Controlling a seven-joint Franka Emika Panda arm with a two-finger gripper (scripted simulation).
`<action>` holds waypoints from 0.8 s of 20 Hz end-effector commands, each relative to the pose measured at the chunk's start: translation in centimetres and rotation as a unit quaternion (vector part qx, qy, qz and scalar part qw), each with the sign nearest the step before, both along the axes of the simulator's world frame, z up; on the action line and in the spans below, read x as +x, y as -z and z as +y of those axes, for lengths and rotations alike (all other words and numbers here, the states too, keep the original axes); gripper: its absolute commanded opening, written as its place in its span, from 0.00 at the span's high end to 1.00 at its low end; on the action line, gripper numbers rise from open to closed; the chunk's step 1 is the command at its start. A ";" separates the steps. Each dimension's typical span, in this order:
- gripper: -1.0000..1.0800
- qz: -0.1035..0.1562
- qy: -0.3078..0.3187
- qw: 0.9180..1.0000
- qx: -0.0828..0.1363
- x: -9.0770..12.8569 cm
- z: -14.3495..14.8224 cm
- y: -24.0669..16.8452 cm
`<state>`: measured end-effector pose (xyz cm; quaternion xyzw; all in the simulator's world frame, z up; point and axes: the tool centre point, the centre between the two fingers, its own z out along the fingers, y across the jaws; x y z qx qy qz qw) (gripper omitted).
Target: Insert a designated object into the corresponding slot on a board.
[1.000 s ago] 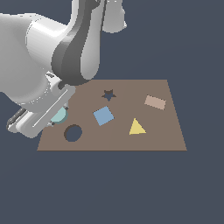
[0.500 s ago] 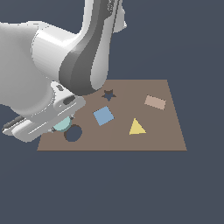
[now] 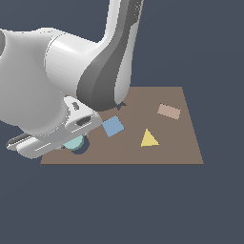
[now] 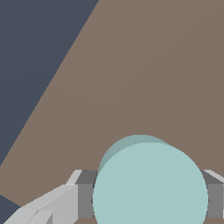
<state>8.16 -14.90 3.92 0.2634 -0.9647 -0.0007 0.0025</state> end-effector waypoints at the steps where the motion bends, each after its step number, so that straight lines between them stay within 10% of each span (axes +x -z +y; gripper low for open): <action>1: 1.00 -0.001 0.038 0.999 0.000 0.4 0.5 -0.1; 16: 1.00 -0.003 0.064 0.998 0.000 1.0 1.4 0.6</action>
